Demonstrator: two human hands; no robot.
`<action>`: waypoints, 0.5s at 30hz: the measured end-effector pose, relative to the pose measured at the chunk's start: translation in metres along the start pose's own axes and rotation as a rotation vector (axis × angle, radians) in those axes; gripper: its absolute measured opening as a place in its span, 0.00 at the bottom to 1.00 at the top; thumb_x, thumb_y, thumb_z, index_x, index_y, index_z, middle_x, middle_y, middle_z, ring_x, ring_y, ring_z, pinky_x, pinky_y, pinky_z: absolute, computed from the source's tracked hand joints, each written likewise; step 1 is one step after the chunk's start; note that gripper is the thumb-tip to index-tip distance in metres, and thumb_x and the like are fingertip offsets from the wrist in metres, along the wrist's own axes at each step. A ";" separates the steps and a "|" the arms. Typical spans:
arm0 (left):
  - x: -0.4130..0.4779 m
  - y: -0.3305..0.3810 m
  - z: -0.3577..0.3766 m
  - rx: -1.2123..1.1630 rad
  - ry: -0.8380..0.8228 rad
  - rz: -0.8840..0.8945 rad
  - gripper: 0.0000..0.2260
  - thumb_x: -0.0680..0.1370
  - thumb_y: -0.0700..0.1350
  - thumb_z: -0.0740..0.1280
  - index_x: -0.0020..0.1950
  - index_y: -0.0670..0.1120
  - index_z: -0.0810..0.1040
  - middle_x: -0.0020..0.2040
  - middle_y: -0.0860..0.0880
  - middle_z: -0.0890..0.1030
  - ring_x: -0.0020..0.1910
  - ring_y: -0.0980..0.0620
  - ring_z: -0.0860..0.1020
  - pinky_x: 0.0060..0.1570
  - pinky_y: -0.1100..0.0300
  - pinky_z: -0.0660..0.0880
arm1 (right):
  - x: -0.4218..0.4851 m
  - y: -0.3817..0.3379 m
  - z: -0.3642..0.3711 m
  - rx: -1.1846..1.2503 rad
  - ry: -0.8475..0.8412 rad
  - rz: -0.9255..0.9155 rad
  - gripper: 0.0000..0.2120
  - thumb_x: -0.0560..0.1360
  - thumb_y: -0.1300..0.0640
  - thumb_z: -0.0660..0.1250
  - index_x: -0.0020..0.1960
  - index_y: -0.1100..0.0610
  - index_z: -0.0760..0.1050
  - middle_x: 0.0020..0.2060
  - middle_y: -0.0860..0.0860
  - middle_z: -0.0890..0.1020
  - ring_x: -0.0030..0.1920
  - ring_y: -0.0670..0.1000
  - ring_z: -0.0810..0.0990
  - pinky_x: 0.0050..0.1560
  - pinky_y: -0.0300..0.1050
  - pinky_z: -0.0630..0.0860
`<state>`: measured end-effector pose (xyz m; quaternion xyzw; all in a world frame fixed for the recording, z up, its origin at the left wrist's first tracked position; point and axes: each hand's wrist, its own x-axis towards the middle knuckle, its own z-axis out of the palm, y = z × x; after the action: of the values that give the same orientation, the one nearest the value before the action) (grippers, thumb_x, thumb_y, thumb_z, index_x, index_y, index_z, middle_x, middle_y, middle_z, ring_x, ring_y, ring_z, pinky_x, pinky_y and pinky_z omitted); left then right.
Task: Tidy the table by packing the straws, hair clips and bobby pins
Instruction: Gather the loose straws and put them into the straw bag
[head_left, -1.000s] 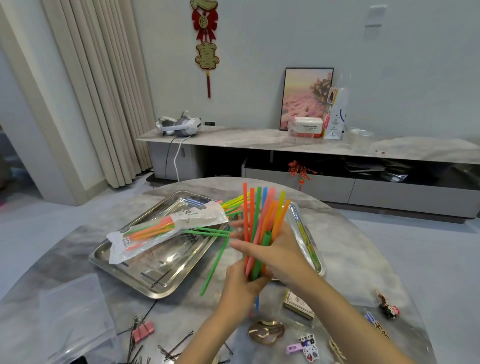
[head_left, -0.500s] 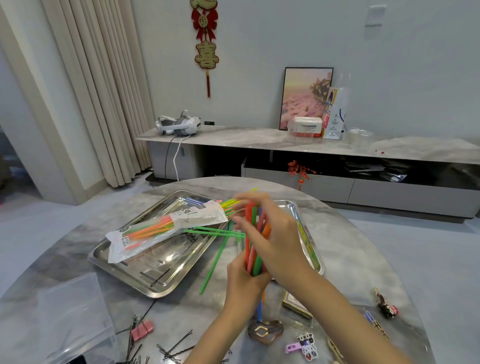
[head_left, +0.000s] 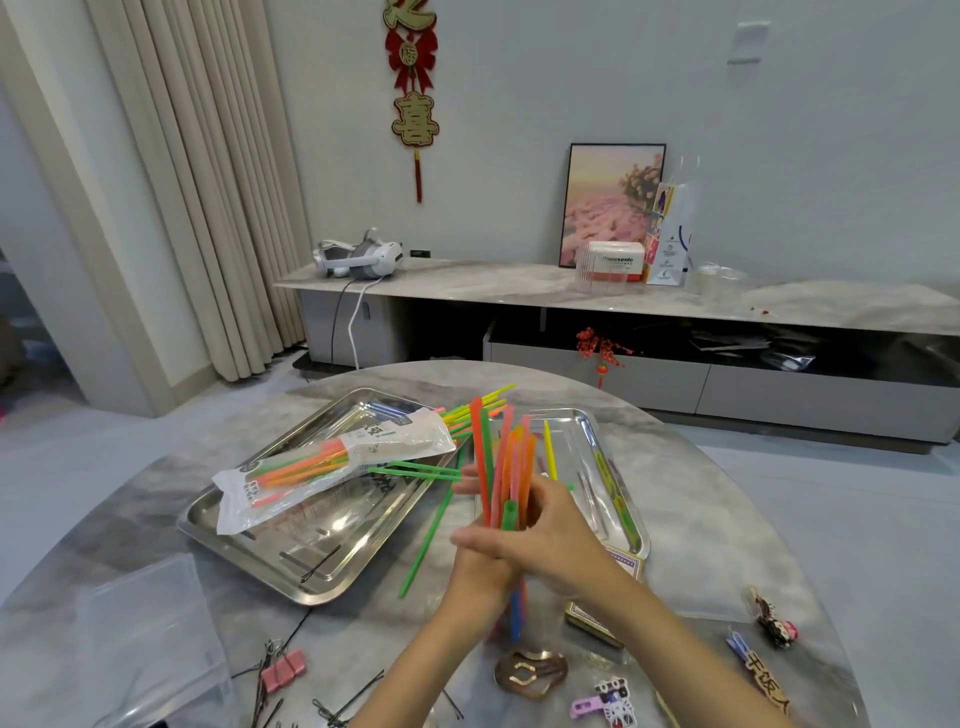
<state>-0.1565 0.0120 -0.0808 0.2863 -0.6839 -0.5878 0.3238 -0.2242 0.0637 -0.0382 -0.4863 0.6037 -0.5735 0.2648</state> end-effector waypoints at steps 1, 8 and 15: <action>0.000 0.002 -0.001 0.022 -0.047 -0.011 0.12 0.78 0.36 0.61 0.60 0.36 0.72 0.48 0.49 0.75 0.56 0.52 0.78 0.48 0.65 0.75 | 0.001 0.003 0.000 -0.064 0.016 -0.001 0.21 0.61 0.51 0.78 0.52 0.53 0.80 0.47 0.47 0.86 0.52 0.44 0.83 0.56 0.42 0.78; 0.020 -0.004 -0.026 0.023 -0.329 -0.060 0.33 0.64 0.39 0.75 0.66 0.42 0.68 0.49 0.47 0.80 0.45 0.59 0.81 0.47 0.63 0.77 | 0.008 -0.005 -0.009 0.038 0.164 0.044 0.01 0.73 0.63 0.70 0.45 0.60 0.80 0.36 0.51 0.85 0.39 0.46 0.84 0.43 0.39 0.79; 0.068 0.019 -0.107 0.608 -0.332 -0.043 0.51 0.52 0.74 0.70 0.70 0.55 0.64 0.66 0.55 0.69 0.65 0.61 0.67 0.66 0.65 0.61 | 0.014 0.004 -0.047 0.783 0.381 0.404 0.09 0.77 0.65 0.63 0.54 0.70 0.73 0.45 0.64 0.83 0.39 0.57 0.85 0.37 0.47 0.83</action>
<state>-0.1157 -0.1038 -0.0446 0.2846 -0.8649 -0.4022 0.0957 -0.2721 0.0717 -0.0292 -0.1094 0.4625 -0.7737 0.4189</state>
